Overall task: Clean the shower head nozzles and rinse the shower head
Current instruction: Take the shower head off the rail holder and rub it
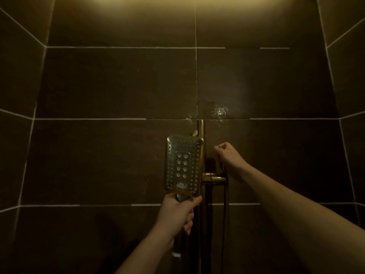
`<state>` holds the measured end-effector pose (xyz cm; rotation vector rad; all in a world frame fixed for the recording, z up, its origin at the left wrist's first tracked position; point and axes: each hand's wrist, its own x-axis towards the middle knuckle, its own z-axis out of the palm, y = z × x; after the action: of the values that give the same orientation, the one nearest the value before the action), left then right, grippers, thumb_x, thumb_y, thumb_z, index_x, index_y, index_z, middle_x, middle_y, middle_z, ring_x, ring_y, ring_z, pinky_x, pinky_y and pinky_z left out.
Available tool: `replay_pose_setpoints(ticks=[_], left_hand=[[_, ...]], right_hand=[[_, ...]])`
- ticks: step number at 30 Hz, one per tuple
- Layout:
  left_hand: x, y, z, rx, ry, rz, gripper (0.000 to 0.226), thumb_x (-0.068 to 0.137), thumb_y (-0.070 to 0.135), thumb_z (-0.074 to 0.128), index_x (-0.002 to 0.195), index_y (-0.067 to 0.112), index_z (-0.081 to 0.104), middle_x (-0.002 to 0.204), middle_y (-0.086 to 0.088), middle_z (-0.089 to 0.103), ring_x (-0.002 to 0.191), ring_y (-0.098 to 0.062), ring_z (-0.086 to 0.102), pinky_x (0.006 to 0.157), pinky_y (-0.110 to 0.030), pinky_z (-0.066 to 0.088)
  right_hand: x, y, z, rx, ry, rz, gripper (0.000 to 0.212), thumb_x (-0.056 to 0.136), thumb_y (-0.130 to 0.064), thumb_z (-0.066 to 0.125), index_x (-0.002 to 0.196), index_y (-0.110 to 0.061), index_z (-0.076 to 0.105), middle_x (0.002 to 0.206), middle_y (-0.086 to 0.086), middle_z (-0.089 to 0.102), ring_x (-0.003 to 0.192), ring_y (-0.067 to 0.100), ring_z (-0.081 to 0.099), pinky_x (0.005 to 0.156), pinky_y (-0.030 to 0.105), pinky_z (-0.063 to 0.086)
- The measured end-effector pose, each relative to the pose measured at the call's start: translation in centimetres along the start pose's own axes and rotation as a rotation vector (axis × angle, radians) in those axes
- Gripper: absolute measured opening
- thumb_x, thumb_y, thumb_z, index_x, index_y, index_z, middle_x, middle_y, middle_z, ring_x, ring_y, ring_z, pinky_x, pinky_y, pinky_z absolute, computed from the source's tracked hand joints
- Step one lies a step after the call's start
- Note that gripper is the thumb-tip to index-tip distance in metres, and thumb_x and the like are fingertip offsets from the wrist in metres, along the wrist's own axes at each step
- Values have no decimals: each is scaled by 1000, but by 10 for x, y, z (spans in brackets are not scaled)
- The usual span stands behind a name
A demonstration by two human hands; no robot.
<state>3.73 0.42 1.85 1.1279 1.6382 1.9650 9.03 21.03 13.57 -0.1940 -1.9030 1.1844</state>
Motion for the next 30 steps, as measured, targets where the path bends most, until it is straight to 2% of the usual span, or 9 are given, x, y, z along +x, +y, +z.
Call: replay_pose_setpoints(ticks=[6, 11, 16, 21, 24, 27, 30], left_hand=[[-1, -5, -5, 25, 7, 1, 22, 92, 22, 72, 74, 13, 62, 49, 0, 49, 39, -13, 42, 41, -26, 40], [-1, -10, -14, 15, -2, -12, 22, 90, 24, 73, 72, 15, 63, 49, 1, 50, 39, -13, 44, 41, -26, 41], [-1, -17, -20, 17, 9, -37, 21, 88, 26, 75, 72, 16, 65, 50, 1, 52, 41, -13, 47, 43, -27, 43], [-2, -23, -16, 20, 32, -35, 23, 90, 23, 74, 71, 15, 62, 49, 0, 50, 39, -14, 45, 43, -28, 41], [-4, -25, -11, 13, 24, -25, 20, 91, 20, 72, 76, 12, 62, 49, -1, 49, 40, -15, 43, 43, -27, 39], [-7, -26, -8, 7, 11, -33, 17, 92, 19, 71, 80, 11, 62, 51, -1, 48, 41, -15, 42, 43, -27, 39], [-8, -28, -7, 12, -4, -46, 19, 92, 18, 71, 78, 11, 61, 50, -1, 48, 41, -15, 41, 43, -27, 39]], right_hand=[[-1, 3, 7, 49, -30, 7, 11, 100, -27, 47, 102, -16, 50, 81, 3, 54, 64, 13, 49, 54, 29, 43], [1, -4, 5, -94, 48, -49, 9, 100, -27, 47, 100, -20, 51, 87, 3, 57, 69, 13, 51, 54, 27, 42], [-5, -4, 4, -154, -32, 23, 10, 100, -25, 48, 103, -17, 52, 87, 4, 58, 67, 13, 54, 51, 25, 43], [-8, 1, -2, -80, -30, 32, 12, 99, -24, 50, 104, -13, 52, 85, 5, 57, 71, 16, 52, 61, 32, 44], [-10, 2, 2, -60, -63, 11, 10, 99, -24, 50, 101, -14, 52, 82, 4, 55, 69, 15, 51, 63, 33, 42], [-14, 0, 9, -49, -66, -9, 12, 100, -27, 49, 100, -16, 52, 82, 1, 57, 67, 11, 53, 60, 29, 44], [-18, -2, 13, -42, -57, -8, 25, 99, -39, 47, 101, -16, 54, 82, 0, 57, 68, 11, 54, 62, 30, 44]])
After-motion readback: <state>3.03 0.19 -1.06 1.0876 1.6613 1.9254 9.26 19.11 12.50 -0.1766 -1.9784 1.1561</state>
